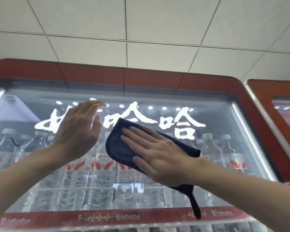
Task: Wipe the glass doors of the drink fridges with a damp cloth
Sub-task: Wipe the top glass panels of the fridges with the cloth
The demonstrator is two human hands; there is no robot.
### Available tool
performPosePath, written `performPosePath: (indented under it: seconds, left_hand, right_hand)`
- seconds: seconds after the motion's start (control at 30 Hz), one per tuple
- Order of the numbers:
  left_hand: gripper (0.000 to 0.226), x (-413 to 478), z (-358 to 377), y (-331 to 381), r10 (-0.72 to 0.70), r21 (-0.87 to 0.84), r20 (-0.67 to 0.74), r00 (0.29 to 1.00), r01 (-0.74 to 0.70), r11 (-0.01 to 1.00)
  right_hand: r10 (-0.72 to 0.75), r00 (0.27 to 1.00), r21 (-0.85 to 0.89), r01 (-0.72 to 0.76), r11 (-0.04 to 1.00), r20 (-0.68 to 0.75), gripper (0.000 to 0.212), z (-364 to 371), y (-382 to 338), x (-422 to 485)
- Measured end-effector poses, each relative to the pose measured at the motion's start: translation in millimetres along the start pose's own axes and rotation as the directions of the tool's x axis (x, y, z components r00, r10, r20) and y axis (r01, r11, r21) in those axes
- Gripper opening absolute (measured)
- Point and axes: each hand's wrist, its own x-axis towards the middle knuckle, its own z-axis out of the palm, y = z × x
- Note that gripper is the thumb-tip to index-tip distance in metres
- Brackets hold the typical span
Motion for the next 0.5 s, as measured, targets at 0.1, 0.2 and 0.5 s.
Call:
performPosePath:
  seconds: [0.1,0.2,0.5]
  left_hand:
    - [0.047,-4.0,5.3,-8.2,0.007,0.051,0.046,0.999,-0.009,0.999]
    - [0.047,-6.5,8.6,-9.1,0.018,0.068,0.034,0.999,-0.020,0.997]
    - [0.047,-8.2,-3.9,-14.3,-0.032,-0.043,0.003,0.999,0.033,0.999]
  right_hand:
    - [0.122,0.992,-0.051,-0.123,0.991,-0.020,0.059,-15.3,43.5,48.2]
    - [0.337,0.938,-0.058,-0.341,0.938,-0.080,0.059,-28.6,79.7,92.9]
    - [0.407,0.913,0.014,-0.407,0.913,-0.036,0.063,-23.6,28.1,88.8]
